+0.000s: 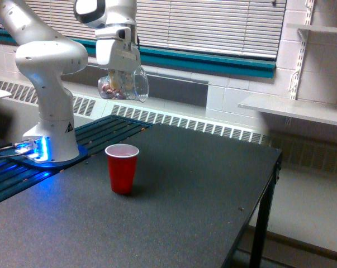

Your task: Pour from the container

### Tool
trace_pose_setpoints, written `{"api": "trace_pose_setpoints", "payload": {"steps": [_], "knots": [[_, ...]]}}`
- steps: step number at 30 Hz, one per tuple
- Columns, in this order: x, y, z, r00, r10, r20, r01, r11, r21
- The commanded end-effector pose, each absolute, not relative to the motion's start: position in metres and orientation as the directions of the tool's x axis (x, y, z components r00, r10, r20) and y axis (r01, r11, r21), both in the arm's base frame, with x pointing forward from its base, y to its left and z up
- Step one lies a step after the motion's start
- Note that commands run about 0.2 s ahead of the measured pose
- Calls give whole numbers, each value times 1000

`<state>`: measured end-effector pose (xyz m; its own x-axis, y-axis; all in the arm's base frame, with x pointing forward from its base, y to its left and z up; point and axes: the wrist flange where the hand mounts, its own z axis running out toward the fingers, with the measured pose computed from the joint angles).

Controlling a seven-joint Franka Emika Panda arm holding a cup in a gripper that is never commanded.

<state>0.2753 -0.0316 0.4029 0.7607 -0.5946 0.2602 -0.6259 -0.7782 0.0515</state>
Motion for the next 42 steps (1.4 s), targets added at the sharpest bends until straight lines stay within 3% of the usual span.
{"api": "trace_pose_setpoints", "payload": {"steps": [1, 42], "knots": [[266, -32, 389, 759, -609, 231, -639, -765, 81], [275, -32, 338, 810, -570, 135, -586, -793, 168]]}}
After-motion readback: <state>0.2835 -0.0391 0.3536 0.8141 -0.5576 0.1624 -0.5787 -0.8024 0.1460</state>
